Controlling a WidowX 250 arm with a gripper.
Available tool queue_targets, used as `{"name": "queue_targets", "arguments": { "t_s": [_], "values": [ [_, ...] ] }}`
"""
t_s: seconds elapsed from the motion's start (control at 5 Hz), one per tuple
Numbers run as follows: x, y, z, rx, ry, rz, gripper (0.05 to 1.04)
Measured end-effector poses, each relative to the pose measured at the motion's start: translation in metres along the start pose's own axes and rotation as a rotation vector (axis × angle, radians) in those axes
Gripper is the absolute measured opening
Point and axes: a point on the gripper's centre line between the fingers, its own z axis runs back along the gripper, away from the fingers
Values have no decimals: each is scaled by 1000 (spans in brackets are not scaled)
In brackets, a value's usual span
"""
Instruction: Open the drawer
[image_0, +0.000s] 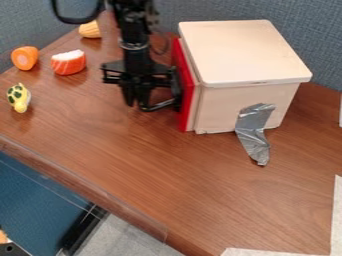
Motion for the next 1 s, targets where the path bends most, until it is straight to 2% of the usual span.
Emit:
{"name": "queue_targets", "arguments": {
  "t_s": [0.4,1.0],
  "values": [
    [-8,29,8,5,-5,37,213],
    [-14,62,6,19,8,78,170]
  ]
}}
